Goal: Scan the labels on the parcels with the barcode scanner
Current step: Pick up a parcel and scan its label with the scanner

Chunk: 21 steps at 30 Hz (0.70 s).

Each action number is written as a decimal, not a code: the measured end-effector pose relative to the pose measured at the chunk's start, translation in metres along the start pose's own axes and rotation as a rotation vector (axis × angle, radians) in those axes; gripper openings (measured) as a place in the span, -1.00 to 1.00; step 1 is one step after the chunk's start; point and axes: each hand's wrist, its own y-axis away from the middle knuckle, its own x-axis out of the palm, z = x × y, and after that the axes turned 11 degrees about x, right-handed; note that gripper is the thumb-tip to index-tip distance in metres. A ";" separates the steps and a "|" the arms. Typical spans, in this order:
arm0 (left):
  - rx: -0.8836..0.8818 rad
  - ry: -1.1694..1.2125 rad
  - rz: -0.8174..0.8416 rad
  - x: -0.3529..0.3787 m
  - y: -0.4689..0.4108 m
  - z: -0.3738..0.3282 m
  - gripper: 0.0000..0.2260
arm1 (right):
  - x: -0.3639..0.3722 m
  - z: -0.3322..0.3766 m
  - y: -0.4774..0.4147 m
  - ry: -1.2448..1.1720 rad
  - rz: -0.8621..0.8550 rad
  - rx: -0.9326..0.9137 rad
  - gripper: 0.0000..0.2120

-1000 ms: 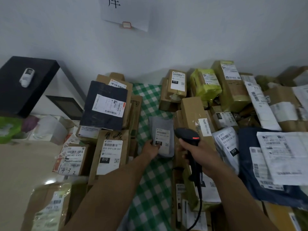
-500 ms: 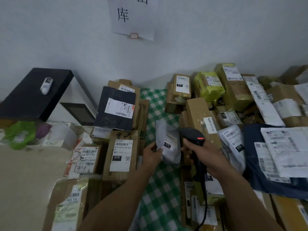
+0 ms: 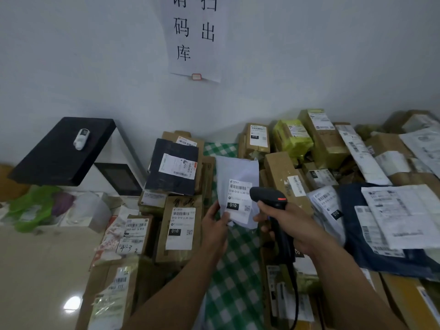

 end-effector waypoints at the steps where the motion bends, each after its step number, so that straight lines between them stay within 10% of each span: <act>1: 0.001 0.005 -0.003 0.001 0.000 -0.001 -0.50 | 0.000 0.002 0.003 -0.004 0.002 0.005 -0.74; 21: 0.051 -0.012 -0.032 -0.008 0.020 0.007 -0.51 | -0.004 -0.012 0.016 -0.046 0.039 0.022 -0.80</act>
